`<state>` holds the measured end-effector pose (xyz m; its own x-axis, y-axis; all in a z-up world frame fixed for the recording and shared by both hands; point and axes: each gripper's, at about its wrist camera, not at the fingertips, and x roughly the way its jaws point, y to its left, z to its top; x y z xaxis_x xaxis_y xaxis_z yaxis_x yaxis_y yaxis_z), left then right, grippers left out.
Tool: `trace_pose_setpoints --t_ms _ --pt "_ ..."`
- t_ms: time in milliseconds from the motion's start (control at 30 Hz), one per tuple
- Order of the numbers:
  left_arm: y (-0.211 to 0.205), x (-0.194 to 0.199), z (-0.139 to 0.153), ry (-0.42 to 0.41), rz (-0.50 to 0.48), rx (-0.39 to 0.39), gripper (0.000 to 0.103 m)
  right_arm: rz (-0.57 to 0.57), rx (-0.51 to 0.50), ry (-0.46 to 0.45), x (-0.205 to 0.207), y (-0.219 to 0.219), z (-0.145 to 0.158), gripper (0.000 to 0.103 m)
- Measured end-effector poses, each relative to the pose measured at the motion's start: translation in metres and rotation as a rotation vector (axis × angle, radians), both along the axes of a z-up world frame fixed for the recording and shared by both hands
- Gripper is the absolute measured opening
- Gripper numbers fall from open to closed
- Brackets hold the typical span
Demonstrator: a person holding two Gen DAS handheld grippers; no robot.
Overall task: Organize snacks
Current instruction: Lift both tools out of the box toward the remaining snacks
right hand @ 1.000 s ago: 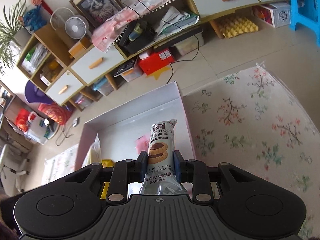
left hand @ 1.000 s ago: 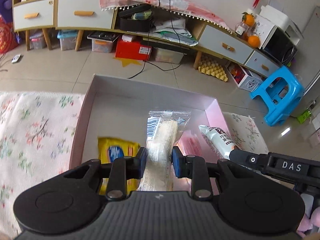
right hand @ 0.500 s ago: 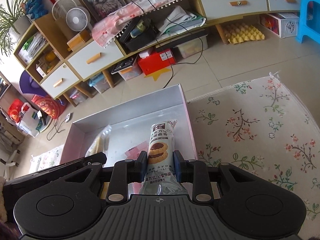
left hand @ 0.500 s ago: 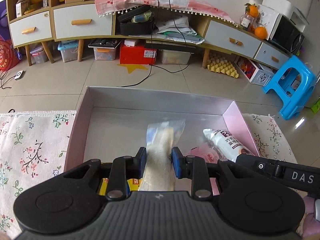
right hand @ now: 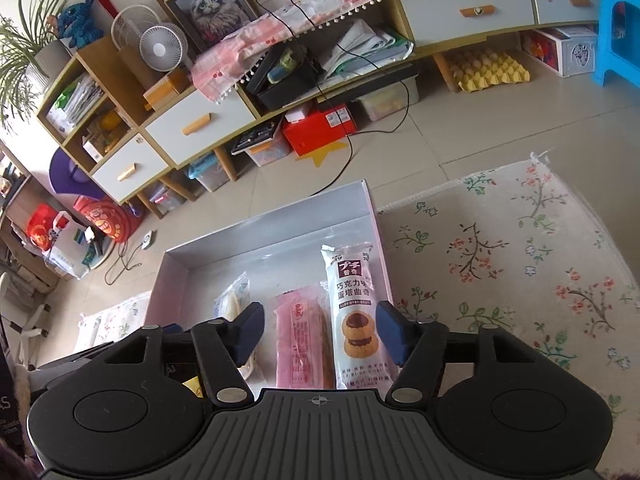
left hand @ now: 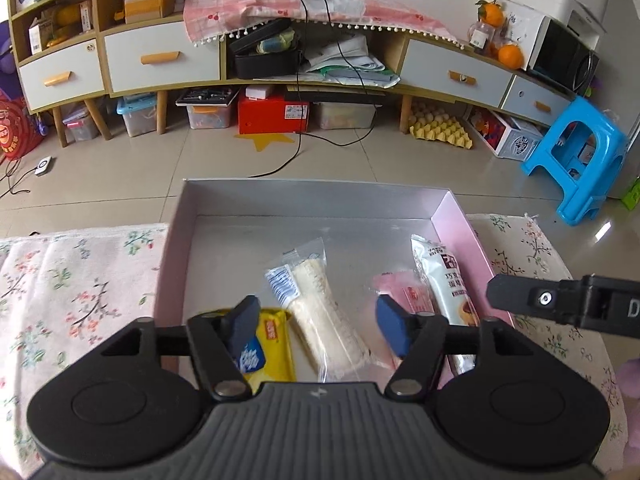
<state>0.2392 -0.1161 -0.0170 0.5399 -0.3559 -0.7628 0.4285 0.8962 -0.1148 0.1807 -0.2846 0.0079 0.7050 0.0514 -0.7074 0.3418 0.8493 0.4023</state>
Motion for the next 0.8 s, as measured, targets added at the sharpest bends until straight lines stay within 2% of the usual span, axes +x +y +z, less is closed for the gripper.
trace_pose_setpoints --t_ms 133,233,400,467,567,800 --pt "0.008 -0.014 0.011 -0.006 0.003 0.001 0.073 0.004 0.001 0.002 -0.014 0.003 0.012 0.071" --pt "0.013 -0.025 0.021 -0.019 0.016 0.006 0.086 0.007 -0.007 0.005 -0.026 0.007 0.022 0.08" --pt "0.024 -0.048 0.033 -0.032 0.011 0.02 0.097 0.025 -0.027 0.012 -0.047 0.017 0.036 0.081" --pt "0.029 -0.057 0.035 -0.03 0.011 0.028 0.099 0.033 -0.037 0.015 -0.055 0.022 0.041 0.082" --pt "0.038 -0.069 0.037 -0.018 0.01 0.029 0.101 0.041 -0.051 0.017 -0.069 0.029 0.045 0.09" --pt "0.058 -0.097 0.035 0.001 0.007 0.033 0.103 0.065 -0.067 0.033 -0.1 0.04 0.048 0.09"
